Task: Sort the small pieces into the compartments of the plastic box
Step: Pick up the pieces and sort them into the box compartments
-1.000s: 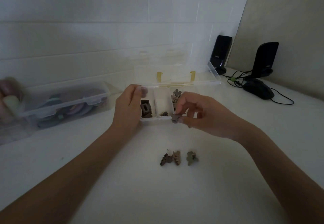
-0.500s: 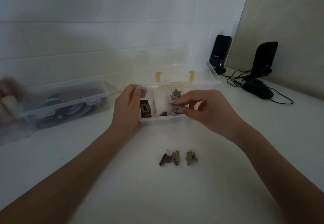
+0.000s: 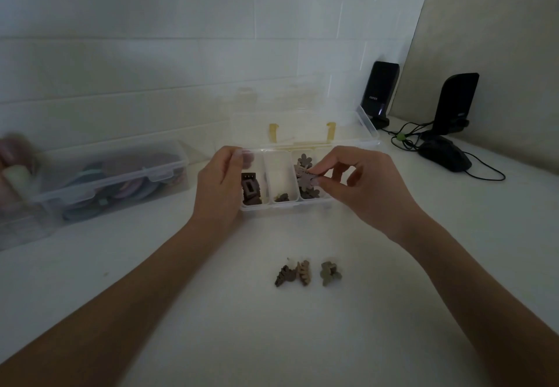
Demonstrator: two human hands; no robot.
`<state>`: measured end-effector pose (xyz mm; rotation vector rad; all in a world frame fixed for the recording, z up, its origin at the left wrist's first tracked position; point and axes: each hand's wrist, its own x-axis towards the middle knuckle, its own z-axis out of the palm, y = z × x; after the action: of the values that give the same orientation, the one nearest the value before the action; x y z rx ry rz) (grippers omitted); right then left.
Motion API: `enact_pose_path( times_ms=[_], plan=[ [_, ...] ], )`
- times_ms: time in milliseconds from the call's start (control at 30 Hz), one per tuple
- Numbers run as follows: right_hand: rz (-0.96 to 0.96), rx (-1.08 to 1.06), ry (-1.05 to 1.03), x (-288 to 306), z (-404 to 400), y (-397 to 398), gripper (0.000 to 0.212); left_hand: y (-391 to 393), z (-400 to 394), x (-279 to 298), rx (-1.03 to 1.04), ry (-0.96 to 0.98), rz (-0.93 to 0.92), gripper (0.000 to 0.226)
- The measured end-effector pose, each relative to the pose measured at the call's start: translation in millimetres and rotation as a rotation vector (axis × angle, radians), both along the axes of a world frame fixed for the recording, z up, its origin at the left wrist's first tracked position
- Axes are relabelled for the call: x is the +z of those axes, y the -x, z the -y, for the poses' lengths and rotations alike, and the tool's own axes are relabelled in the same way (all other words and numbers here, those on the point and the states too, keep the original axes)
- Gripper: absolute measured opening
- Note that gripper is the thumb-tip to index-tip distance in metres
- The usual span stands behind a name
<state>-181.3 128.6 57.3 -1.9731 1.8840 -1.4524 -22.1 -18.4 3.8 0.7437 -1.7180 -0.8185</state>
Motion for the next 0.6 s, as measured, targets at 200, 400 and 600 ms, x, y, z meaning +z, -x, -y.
enact_pose_path(
  times_ms=[200,400,600],
  plan=[
    [-0.099,-0.061,0.024,-2.1,0.7,0.6,0.017,-2.4,-3.5,0.7,0.010,0.067,0.017,0.026],
    [-0.164,-0.109,0.048,-3.9,0.9,2.5,0.005,-4.7,-8.7,0.3,-0.001,0.191,0.021,0.027],
    [-0.197,-0.149,0.055,-6.3,2.2,5.4,0.004,-3.3,-9.9,-0.4,-0.009,0.223,0.022,0.031]
  ],
)
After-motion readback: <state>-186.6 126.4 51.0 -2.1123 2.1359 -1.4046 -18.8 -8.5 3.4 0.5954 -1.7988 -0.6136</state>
